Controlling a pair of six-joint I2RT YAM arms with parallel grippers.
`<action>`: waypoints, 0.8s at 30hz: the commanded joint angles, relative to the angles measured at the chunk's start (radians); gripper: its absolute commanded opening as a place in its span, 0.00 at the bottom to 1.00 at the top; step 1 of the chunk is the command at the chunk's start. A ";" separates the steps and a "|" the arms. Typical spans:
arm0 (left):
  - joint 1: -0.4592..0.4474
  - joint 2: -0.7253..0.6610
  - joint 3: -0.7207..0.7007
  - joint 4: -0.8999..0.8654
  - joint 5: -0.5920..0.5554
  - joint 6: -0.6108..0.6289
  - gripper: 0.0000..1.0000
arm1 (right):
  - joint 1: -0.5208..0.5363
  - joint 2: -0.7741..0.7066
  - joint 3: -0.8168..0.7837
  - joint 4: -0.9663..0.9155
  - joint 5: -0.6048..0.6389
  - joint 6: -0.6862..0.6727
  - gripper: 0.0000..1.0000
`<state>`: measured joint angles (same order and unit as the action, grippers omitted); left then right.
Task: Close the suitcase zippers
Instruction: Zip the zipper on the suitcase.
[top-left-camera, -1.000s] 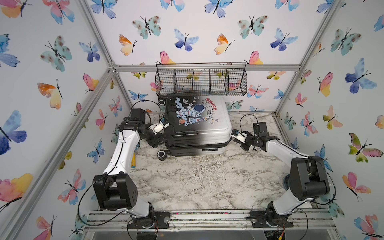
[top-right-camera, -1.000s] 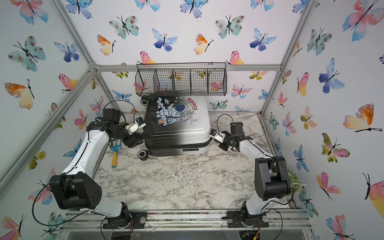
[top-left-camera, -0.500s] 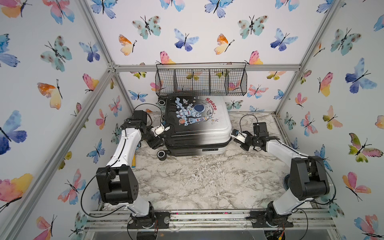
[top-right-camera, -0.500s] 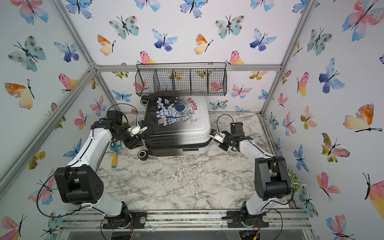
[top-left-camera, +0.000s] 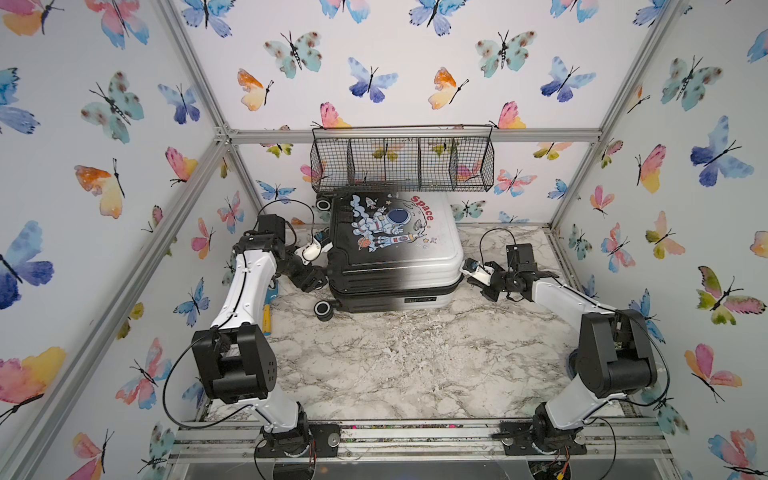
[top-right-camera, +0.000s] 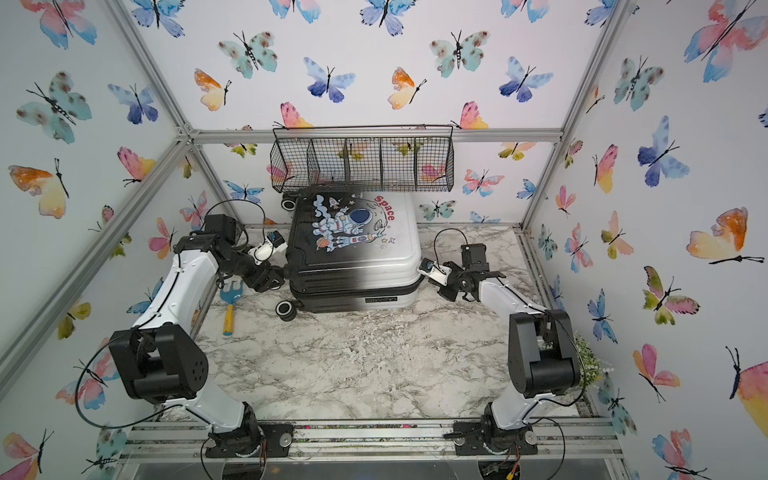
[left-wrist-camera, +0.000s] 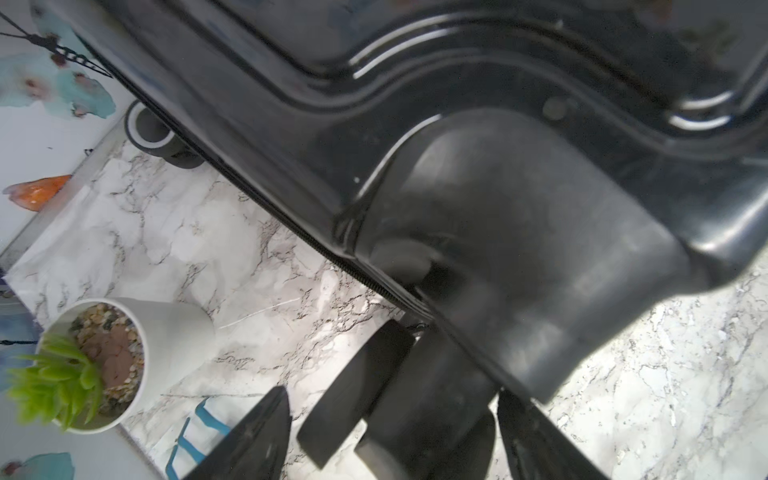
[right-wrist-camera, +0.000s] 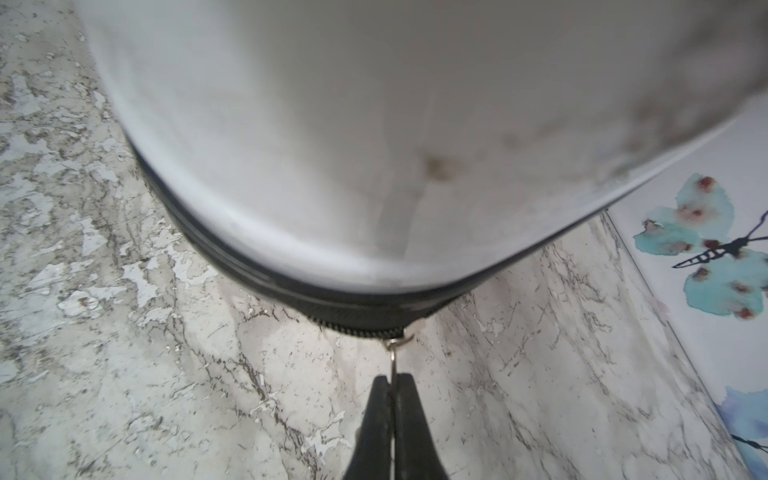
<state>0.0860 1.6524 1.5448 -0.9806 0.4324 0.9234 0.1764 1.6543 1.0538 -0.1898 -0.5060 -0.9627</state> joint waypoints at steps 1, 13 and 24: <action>0.006 0.034 0.036 -0.057 0.096 0.016 0.77 | 0.003 0.033 0.016 -0.066 0.040 -0.013 0.03; 0.016 0.057 0.030 -0.098 0.152 0.035 0.56 | 0.003 0.058 0.044 -0.083 0.067 -0.028 0.03; 0.041 -0.042 -0.124 -0.058 0.060 -0.009 0.64 | -0.031 0.067 0.064 -0.063 0.138 -0.025 0.03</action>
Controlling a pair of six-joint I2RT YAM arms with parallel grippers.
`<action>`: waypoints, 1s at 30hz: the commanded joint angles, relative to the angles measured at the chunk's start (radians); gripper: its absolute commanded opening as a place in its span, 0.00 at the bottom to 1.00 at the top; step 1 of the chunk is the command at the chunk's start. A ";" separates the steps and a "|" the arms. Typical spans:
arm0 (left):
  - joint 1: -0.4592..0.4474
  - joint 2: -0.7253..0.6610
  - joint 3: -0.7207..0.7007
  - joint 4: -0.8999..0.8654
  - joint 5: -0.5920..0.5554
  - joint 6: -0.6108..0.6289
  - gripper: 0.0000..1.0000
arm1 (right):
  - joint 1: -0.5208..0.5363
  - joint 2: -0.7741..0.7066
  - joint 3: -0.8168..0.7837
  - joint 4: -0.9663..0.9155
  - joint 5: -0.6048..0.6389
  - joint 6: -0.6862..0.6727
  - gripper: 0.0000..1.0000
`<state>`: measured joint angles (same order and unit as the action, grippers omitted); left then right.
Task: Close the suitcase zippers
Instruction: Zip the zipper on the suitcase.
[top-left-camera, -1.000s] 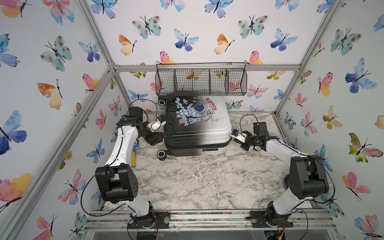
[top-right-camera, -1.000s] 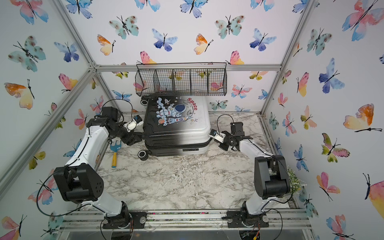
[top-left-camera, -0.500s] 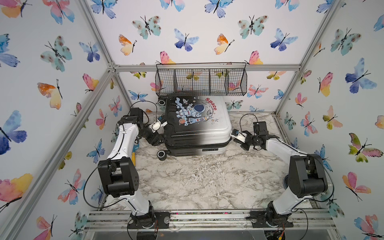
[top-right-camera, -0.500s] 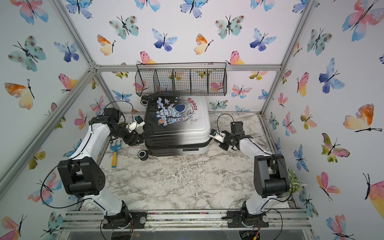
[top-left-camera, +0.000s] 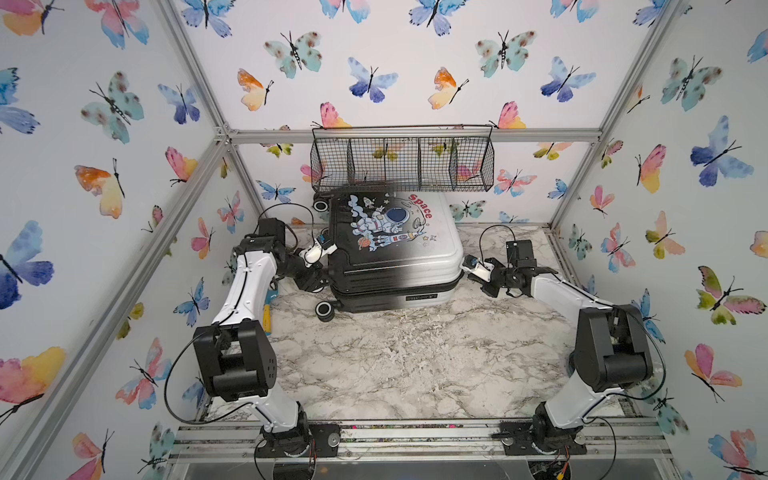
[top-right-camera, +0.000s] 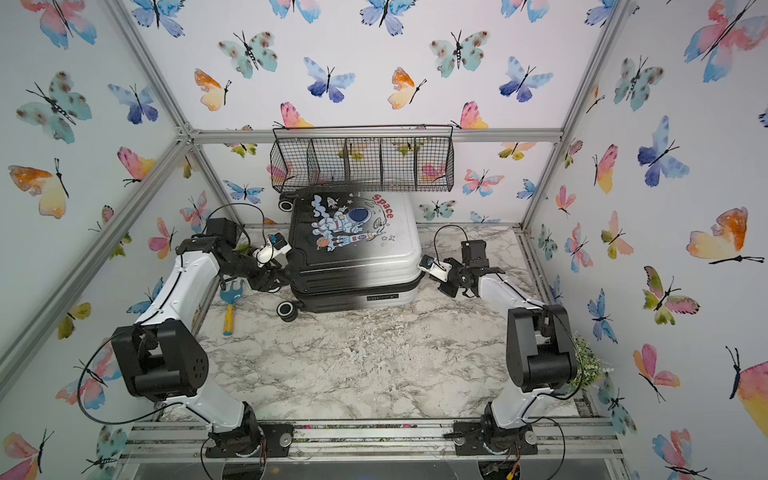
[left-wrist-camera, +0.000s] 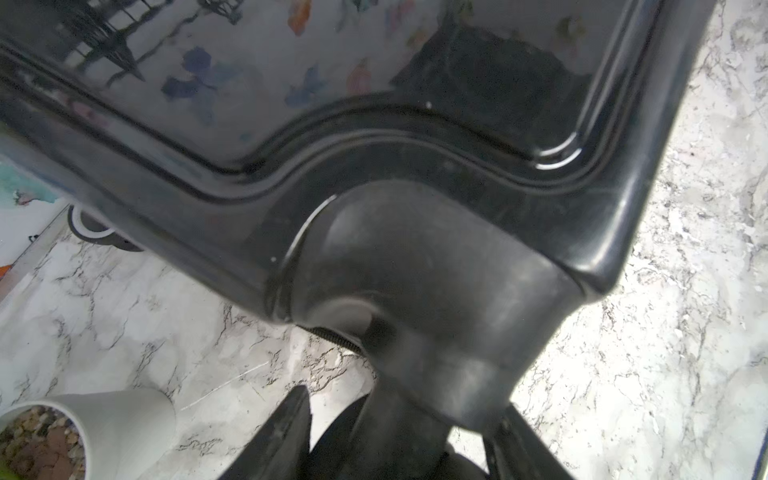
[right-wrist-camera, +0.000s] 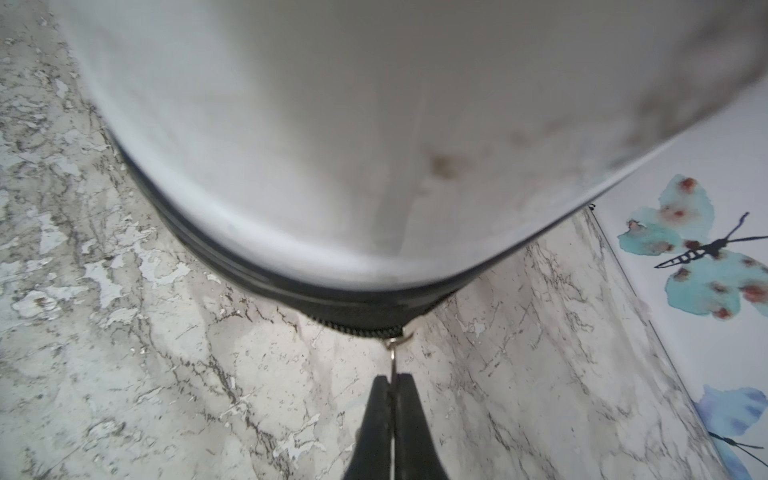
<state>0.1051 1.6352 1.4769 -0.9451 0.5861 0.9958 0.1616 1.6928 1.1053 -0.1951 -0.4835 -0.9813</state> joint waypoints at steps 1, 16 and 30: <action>0.022 -0.027 -0.056 -0.086 -0.094 -0.081 0.66 | -0.024 0.023 0.009 -0.052 0.121 -0.009 0.03; 0.005 0.030 -0.001 -0.090 0.081 -0.112 0.78 | -0.072 0.019 0.010 0.000 0.229 -0.008 0.03; -0.023 0.108 0.060 -0.127 0.094 -0.051 0.47 | -0.086 0.061 0.050 -0.008 0.219 -0.008 0.03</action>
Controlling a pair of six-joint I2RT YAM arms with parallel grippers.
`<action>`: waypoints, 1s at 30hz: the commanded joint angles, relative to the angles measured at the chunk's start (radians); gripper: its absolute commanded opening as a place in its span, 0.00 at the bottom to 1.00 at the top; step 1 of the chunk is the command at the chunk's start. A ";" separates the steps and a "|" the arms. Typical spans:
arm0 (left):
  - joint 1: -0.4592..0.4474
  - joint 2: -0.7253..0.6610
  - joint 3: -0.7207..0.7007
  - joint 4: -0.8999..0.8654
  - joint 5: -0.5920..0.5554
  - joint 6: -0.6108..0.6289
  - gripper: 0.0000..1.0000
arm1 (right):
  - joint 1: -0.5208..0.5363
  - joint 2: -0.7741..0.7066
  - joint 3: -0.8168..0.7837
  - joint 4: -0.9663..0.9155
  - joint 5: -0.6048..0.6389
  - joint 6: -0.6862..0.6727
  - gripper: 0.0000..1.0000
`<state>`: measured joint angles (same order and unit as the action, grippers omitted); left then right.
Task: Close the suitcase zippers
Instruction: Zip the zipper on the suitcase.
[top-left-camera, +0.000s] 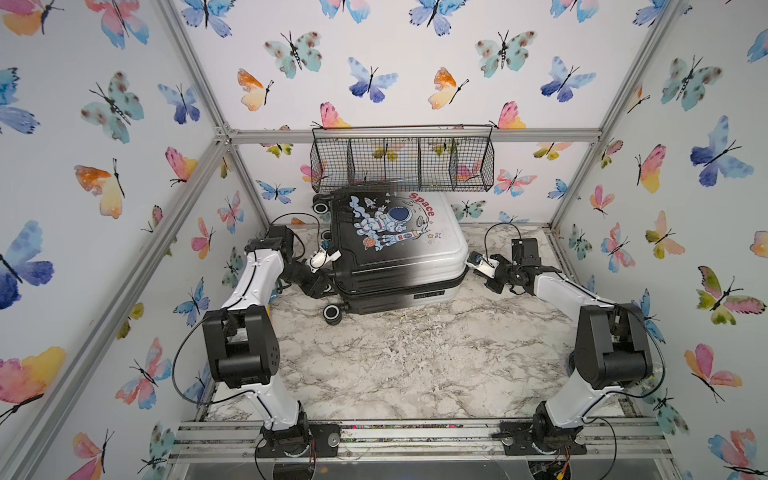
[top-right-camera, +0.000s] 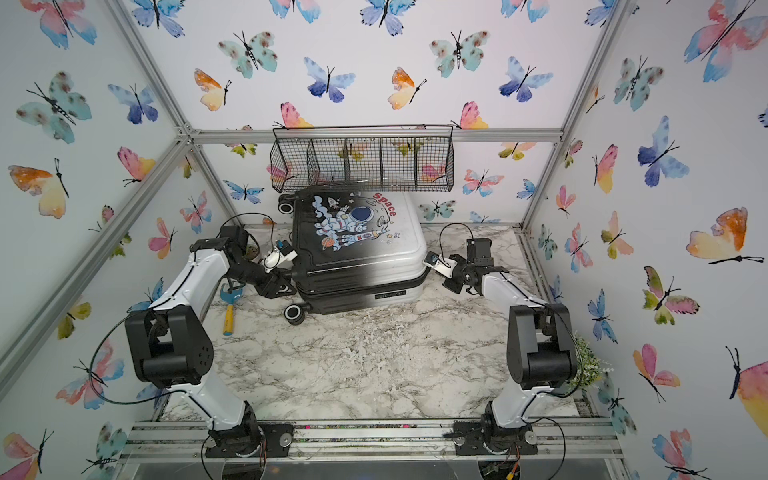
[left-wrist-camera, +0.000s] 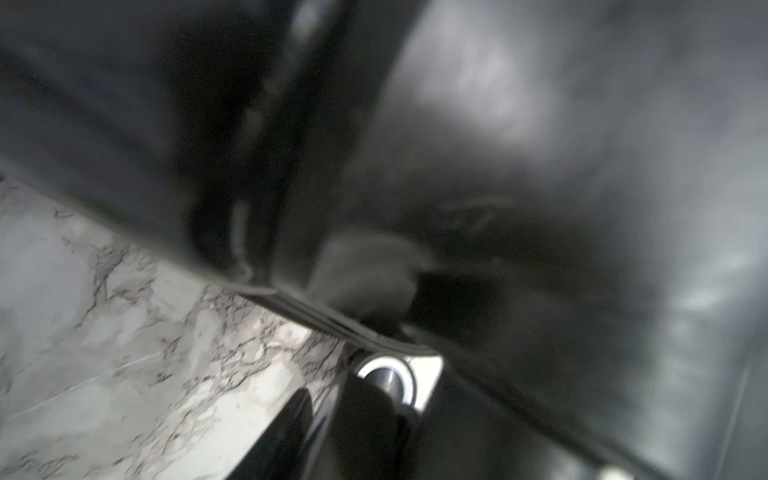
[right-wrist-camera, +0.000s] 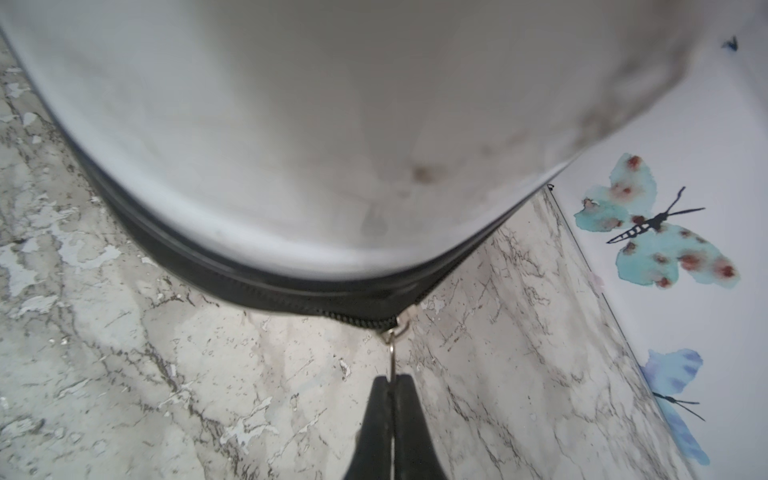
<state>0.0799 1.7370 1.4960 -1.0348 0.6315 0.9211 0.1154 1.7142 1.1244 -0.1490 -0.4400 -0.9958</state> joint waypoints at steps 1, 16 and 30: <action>0.001 0.007 0.046 -0.039 0.065 0.024 0.44 | -0.040 0.045 0.035 -0.060 0.169 0.006 0.04; -0.001 -0.078 0.161 0.080 0.115 -0.129 0.09 | 0.001 -0.135 -0.154 -0.037 0.164 -0.028 0.03; -0.107 -0.118 0.130 0.178 -0.080 -0.394 0.00 | 0.182 -0.319 -0.224 -0.240 -0.018 0.127 0.04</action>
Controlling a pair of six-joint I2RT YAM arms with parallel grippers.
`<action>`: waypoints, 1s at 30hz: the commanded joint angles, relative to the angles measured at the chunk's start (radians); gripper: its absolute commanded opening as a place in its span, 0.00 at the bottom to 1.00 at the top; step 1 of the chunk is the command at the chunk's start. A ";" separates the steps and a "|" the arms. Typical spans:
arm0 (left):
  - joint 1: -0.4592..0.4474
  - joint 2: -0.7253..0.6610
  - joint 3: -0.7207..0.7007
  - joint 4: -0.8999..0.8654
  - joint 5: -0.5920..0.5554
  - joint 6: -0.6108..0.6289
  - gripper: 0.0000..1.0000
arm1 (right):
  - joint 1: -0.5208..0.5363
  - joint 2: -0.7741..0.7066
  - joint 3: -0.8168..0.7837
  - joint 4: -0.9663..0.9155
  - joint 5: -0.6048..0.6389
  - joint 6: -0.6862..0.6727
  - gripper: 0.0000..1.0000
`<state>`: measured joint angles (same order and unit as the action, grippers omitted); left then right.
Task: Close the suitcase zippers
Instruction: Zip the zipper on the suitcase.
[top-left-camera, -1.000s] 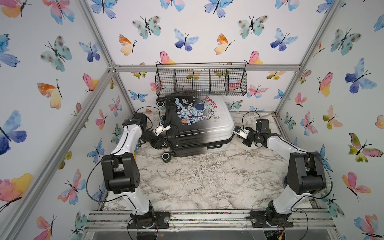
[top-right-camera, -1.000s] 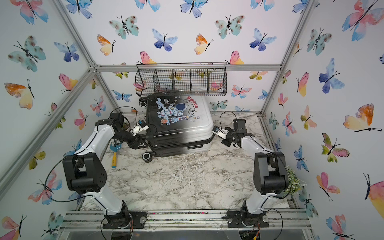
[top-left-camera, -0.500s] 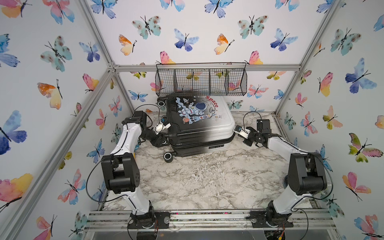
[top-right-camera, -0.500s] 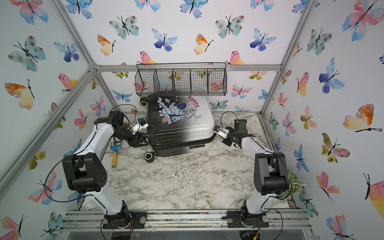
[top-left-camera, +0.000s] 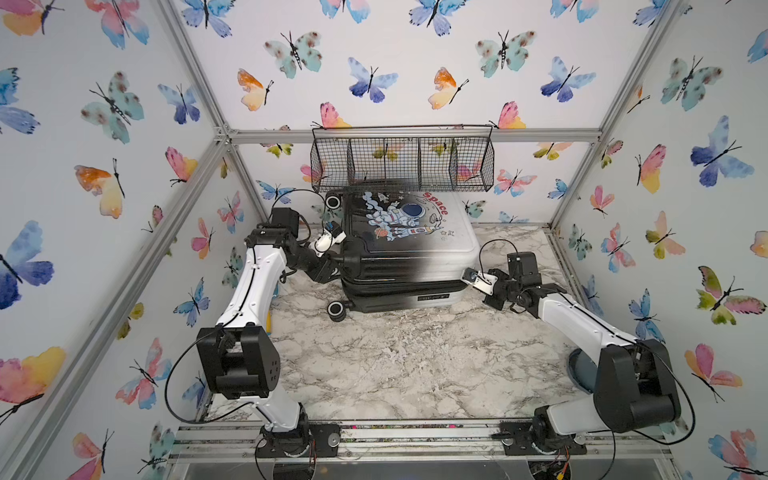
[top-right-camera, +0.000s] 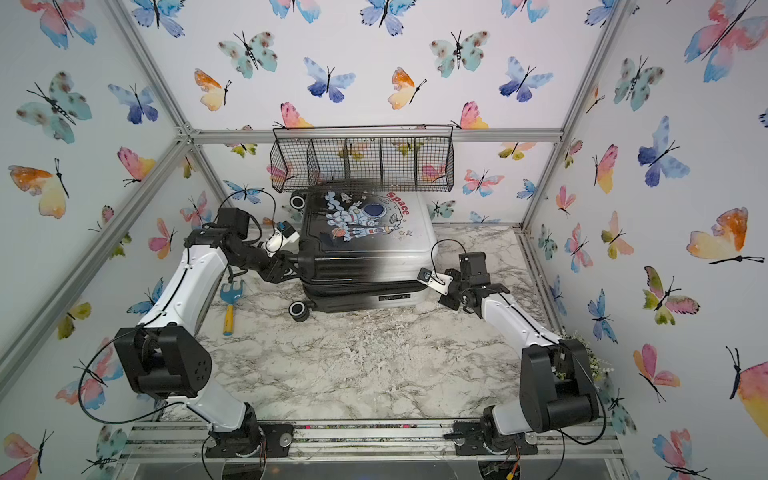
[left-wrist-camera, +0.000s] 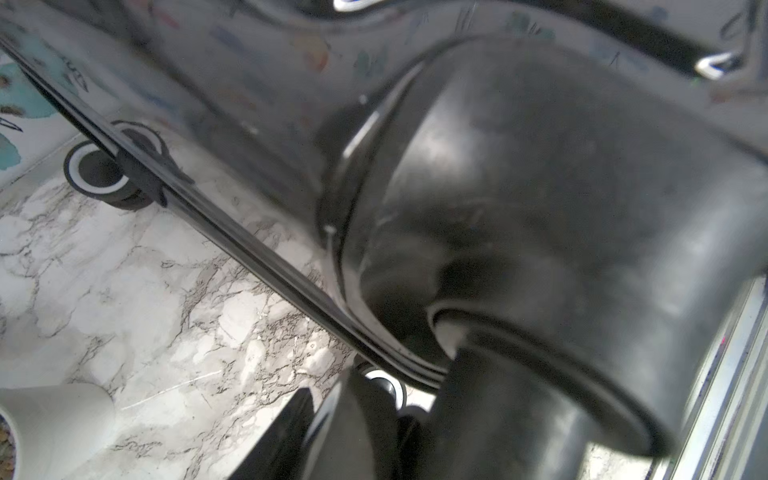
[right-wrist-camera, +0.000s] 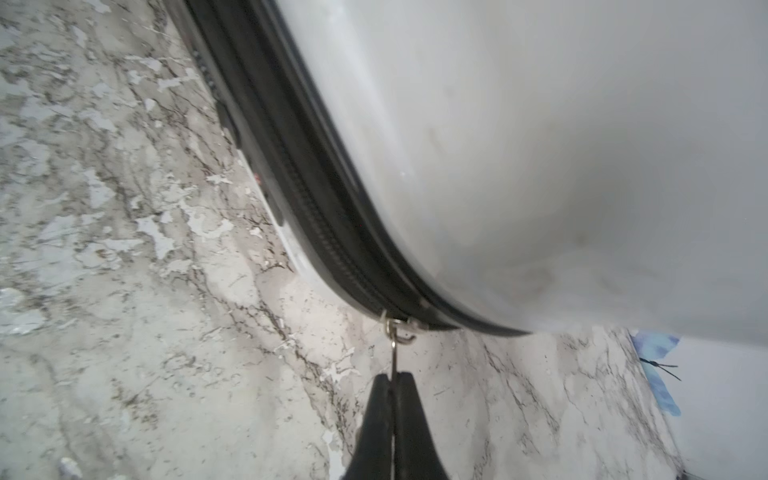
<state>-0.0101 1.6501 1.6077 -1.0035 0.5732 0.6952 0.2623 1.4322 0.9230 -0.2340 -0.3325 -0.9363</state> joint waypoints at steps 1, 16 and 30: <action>-0.022 -0.035 0.006 0.156 -0.032 -0.190 0.00 | 0.053 -0.050 -0.031 -0.150 -0.167 0.104 0.03; -0.198 -0.116 -0.108 0.147 -0.009 -0.470 0.00 | 0.508 -0.031 -0.055 0.205 -0.085 0.566 0.03; -0.488 -0.244 -0.204 0.300 0.061 -0.879 0.00 | 0.757 -0.001 -0.147 0.608 -0.086 0.805 0.03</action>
<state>-0.4431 1.4536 1.3701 -0.9489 0.5209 -0.0395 0.9451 1.4380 0.8062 0.1951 -0.2024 -0.2047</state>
